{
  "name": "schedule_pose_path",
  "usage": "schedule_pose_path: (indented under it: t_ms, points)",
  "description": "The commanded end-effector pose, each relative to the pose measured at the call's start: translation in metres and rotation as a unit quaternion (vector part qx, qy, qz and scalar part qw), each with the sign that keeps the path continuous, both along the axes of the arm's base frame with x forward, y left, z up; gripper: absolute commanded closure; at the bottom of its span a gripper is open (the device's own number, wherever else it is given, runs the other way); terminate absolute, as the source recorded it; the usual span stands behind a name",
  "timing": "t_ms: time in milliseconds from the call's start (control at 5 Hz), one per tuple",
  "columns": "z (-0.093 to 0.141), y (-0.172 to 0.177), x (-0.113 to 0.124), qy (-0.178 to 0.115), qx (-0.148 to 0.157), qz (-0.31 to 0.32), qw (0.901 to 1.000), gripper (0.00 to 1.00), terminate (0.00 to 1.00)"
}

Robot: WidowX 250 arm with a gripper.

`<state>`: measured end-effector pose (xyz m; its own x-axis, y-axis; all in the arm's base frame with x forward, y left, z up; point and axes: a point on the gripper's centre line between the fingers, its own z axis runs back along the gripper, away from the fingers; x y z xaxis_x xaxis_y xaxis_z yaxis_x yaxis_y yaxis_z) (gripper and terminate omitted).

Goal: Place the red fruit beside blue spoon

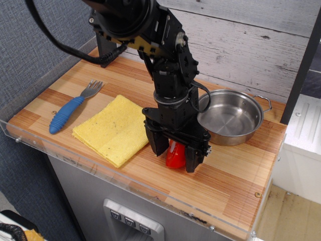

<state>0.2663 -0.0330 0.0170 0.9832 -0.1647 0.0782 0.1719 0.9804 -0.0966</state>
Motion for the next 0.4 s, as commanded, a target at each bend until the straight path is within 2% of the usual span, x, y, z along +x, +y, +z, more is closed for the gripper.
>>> schedule_pose_path:
  t_ms: [0,200]
  points:
    - [-0.0028,0.0095,0.0021,-0.013,0.012,0.004,0.9998,1.0,0.0]
    - [0.0023,0.0112,0.0001,-0.013,0.012,0.001,0.9999,1.0,0.0]
